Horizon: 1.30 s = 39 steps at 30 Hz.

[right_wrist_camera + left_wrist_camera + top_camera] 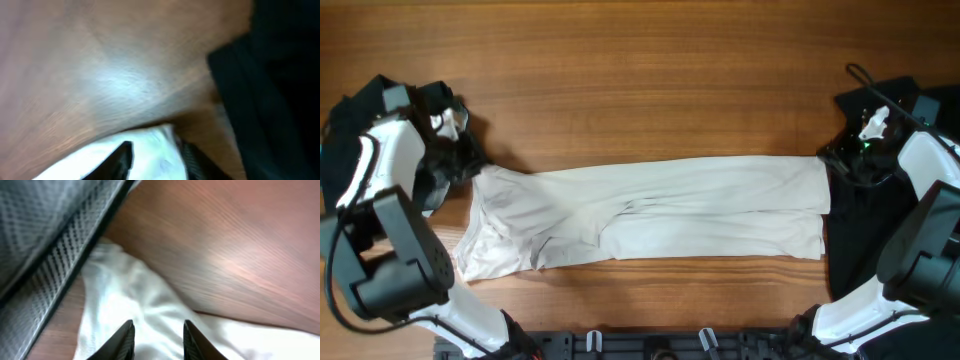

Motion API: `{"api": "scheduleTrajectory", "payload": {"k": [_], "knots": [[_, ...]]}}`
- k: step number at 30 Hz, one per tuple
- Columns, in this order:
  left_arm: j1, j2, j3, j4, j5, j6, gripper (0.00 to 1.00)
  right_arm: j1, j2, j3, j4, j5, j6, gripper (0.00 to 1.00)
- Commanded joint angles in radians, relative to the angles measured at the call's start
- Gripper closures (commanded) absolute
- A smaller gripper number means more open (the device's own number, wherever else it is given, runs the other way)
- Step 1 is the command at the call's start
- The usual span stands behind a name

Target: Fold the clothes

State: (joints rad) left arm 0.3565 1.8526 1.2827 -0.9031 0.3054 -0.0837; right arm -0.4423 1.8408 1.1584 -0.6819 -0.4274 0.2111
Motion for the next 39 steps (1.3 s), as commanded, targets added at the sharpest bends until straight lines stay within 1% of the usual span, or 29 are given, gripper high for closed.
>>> {"api": "scheduleTrajectory", "payload": {"k": [1, 2, 3, 4, 6, 7, 8, 11, 14, 16, 18, 20, 22, 25, 26, 27, 28, 31, 34, 35, 37, 39], "knots": [[-0.017, -0.119, 0.111, -0.061, 0.126, 0.002, 0.69, 0.0, -0.139, 0.048, 0.005, -0.089, -0.054, 0.52], [-0.036, -0.141, 0.113, -0.072, 0.129, 0.001, 0.69, 0.0, -0.18, 0.048, -0.001, -0.091, -0.05, 0.48], [-0.069, -0.166, 0.113, -0.1, 0.127, 0.002, 0.72, 0.0, -0.235, 0.048, -0.015, -0.091, -0.043, 0.43], [-0.101, -0.175, 0.113, -0.129, 0.119, 0.001, 0.77, 0.0, -0.275, 0.048, -0.03, -0.09, -0.019, 0.39], [-0.169, -0.171, 0.101, -0.173, 0.055, -0.004, 0.9, 0.0, -0.34, 0.048, -0.067, -0.091, 0.014, 0.38], [-0.21, -0.169, 0.067, -0.175, 0.008, -0.029, 0.94, 0.0, -0.358, 0.048, -0.081, -0.09, 0.014, 0.37], [-0.238, -0.168, 0.027, -0.167, -0.014, -0.056, 0.96, 0.0, -0.366, 0.048, -0.095, -0.09, 0.013, 0.37], [-0.282, -0.168, -0.118, -0.114, -0.021, -0.119, 0.96, 0.0, -0.363, 0.04, -0.14, -0.09, -0.002, 0.37], [-0.278, -0.168, -0.284, 0.03, -0.103, -0.168, 0.96, 0.0, -0.359, 0.019, -0.153, -0.09, -0.002, 0.37], [-0.269, -0.167, -0.382, 0.172, -0.21, -0.218, 0.96, 0.0, -0.359, 0.005, -0.159, -0.085, -0.003, 0.37], [-0.246, -0.167, -0.429, 0.269, -0.294, -0.253, 0.96, 0.0, -0.359, -0.012, -0.162, -0.057, -0.009, 0.38], [-0.196, -0.167, -0.434, 0.313, -0.404, -0.279, 0.96, 0.002, -0.358, -0.053, -0.152, -0.052, -0.051, 0.38], [-0.133, -0.168, -0.434, 0.327, -0.455, -0.329, 0.96, 0.01, -0.358, -0.09, -0.148, -0.05, -0.089, 0.36], [-0.038, -0.168, -0.434, 0.357, -0.428, -0.339, 0.96, 0.021, -0.358, -0.154, -0.135, -0.041, -0.107, 0.35], [-0.013, -0.168, -0.434, 0.37, -0.388, -0.333, 0.96, 0.023, -0.358, -0.172, -0.122, -0.042, -0.107, 0.35], [0.002, -0.168, -0.434, 0.388, -0.323, -0.289, 0.96, 0.028, -0.357, -0.203, -0.1, -0.045, -0.108, 0.35], [0.006, -0.168, -0.434, 0.402, -0.269, -0.26, 0.96, 0.035, -0.357, -0.23, -0.081, -0.045, -0.113, 0.35], [-0.002, -0.168, -0.434, 0.408, -0.257, -0.261, 0.95, 0.079, -0.356, -0.305, -0.034, -0.065, -0.129, 0.35], [-0.008, -0.168, -0.434, 0.407, -0.254, -0.261, 0.93, 0.135, -0.342, -0.364, 0.002, -0.08, -0.068, 0.36], [-0.008, -0.168, -0.434, 0.406, -0.241, -0.26, 0.91, 0.16, -0.327, -0.387, 0.027, -0.079, -0.053, 0.35], [-0.008, -0.168, -0.432, 0.407, -0.211, -0.25, 0.82, 0.199, -0.291, -0.412, 0.076, -0.083, -0.055, 0.34], [-0.008, -0.175, -0.425, 0.399, -0.089, -0.172, 0.7, 0.224, -0.248, -0.414, 0.105, -0.083, -0.055, 0.33]]}}
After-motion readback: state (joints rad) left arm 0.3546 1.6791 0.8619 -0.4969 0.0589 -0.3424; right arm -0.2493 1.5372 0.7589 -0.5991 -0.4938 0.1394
